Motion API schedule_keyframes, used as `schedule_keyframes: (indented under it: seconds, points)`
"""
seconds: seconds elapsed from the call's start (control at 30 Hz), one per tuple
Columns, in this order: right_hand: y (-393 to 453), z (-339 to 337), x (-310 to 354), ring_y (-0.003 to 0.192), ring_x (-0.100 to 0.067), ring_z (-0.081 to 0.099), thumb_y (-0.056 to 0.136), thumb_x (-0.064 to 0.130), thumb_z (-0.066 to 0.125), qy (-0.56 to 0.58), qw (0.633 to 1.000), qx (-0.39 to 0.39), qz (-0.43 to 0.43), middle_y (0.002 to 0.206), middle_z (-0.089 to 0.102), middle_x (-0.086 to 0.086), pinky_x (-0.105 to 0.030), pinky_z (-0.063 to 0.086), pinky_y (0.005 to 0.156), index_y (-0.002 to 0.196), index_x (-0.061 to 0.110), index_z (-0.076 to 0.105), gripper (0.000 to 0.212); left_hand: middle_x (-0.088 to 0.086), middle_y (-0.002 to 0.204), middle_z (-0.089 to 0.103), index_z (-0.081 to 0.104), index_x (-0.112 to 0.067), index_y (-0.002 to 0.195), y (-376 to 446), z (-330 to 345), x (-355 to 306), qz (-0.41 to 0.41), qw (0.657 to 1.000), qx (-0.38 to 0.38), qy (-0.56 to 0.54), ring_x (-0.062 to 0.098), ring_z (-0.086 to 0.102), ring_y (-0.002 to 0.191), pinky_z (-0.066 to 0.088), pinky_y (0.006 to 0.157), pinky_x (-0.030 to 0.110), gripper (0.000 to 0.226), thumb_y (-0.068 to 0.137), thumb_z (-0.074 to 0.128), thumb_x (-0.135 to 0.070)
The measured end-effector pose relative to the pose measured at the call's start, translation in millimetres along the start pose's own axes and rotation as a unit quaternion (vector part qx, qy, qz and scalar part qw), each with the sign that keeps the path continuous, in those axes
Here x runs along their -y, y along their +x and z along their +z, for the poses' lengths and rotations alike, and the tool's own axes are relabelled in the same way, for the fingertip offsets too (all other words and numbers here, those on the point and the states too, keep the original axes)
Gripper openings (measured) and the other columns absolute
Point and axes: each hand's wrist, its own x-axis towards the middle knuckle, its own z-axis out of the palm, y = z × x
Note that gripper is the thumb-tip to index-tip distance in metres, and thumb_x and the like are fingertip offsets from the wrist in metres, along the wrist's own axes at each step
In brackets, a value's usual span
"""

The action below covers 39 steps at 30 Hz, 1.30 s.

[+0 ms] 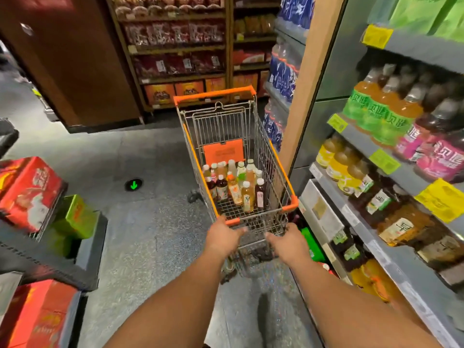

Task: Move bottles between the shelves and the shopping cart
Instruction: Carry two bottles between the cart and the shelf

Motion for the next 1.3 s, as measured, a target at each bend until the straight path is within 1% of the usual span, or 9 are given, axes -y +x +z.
schedule_keyframes:
  seconds: [0.13,0.23,0.37,0.5,0.6,0.77,0.87,1.13,1.3]
  points:
    - [57.7,13.5,21.1,0.119,-0.035,0.055,0.079,0.049,0.074,-0.003,1.0,0.013,0.009,0.131,0.058,-0.016,-0.04,0.046,0.098,0.135,0.007,0.046,0.076,0.005,0.141,0.055,0.041,-0.019,0.147,65.1,8.6,-18.4,-0.014,1.0,0.0,0.002,0.024,0.059,0.117,0.05,0.096,0.036,0.086,0.076,0.076,-0.053]
    - [101.5,26.6,36.7,0.117,-0.035,0.056,0.08,0.051,0.071,-0.009,1.0,0.008,0.021,0.13,0.058,-0.016,-0.038,0.047,0.096,0.136,0.005,0.043,0.077,0.006,0.145,0.051,0.032,-0.02,0.152,114.8,14.0,-27.0,-0.021,0.999,0.03,-0.012,0.017,0.066,0.101,0.057,0.084,0.033,0.091,0.078,0.078,-0.046]
    - [153.0,38.6,61.7,0.12,-0.035,0.056,0.08,0.05,0.072,-0.024,0.998,0.015,0.06,0.135,0.054,-0.019,-0.039,0.045,0.103,0.144,0.005,0.037,0.085,0.008,0.148,0.047,0.028,-0.022,0.153,186.6,12.9,-32.1,-0.045,0.997,0.068,0.003,0.03,0.054,0.126,0.047,0.103,0.045,0.092,0.079,0.077,-0.046]
    - [199.5,55.6,76.7,0.106,-0.036,0.063,0.071,0.043,0.082,-0.039,0.998,-0.024,0.049,0.122,0.061,-0.023,-0.037,0.053,0.089,0.128,0.013,0.058,0.069,0.009,0.15,0.045,0.025,-0.019,0.154,244.4,14.8,-32.4,-0.05,0.994,0.088,0.027,0.011,0.062,0.092,0.055,0.073,0.026,0.094,0.08,0.076,-0.048]
    - [242.8,71.4,77.1,0.105,-0.025,0.062,0.077,0.051,0.071,-0.014,0.99,0.028,0.134,0.131,0.059,-0.01,-0.041,0.048,0.098,0.135,0.015,0.045,0.073,0.013,0.152,0.041,0.023,-0.016,0.154,286.6,28.7,-28.2,-0.076,0.99,0.116,0.037,0.026,0.061,0.113,0.05,0.096,0.036,0.095,0.081,0.075,-0.047]
    - [333.5,105.4,54.2,0.079,-0.007,0.056,0.08,0.048,0.072,-0.018,0.986,0.038,0.162,0.134,0.056,-0.003,-0.02,0.047,0.072,0.142,0.017,0.038,0.078,0.015,0.135,0.059,0.027,-0.015,0.153,361.3,70.4,-14.2,-0.107,0.984,0.124,0.07,0.011,0.061,0.073,0.048,0.058,0.013,0.093,0.081,0.074,-0.052]
    - [391.2,128.0,31.2,0.08,-0.014,0.055,0.081,0.048,0.071,-0.067,0.987,0.047,0.136,0.121,0.063,-0.007,-0.025,0.044,0.072,0.134,0.016,0.049,0.066,0.012,0.128,0.064,0.029,-0.014,0.152,407.9,102.9,3.4,-0.123,0.98,0.117,0.107,0.023,0.066,0.096,0.046,0.077,0.021,0.094,0.079,0.073,-0.056]
    - [506.2,193.5,-21.3,0.108,-0.03,0.06,0.084,0.043,0.067,-0.133,0.98,0.083,0.125,0.128,0.061,-0.009,-0.032,0.048,0.086,0.139,0.019,0.045,0.065,0.014,0.122,0.063,0.052,-0.008,0.128,492.2,177.2,49.0,-0.231,0.963,0.109,0.087,0.033,0.062,0.107,0.053,0.091,0.04,0.061,0.078,0.078,-0.031]
    - [535.9,214.4,-30.8,0.106,-0.027,0.06,0.073,0.042,0.08,-0.075,0.986,0.034,0.143,0.119,0.061,-0.006,-0.029,0.044,0.081,0.133,0.012,0.044,0.076,-0.006,0.118,0.066,0.054,-0.029,0.13,508.9,203.1,44.4,-0.177,0.98,0.093,-0.001,0.018,0.063,0.1,0.056,0.087,0.039,0.07,0.067,0.084,-0.024]
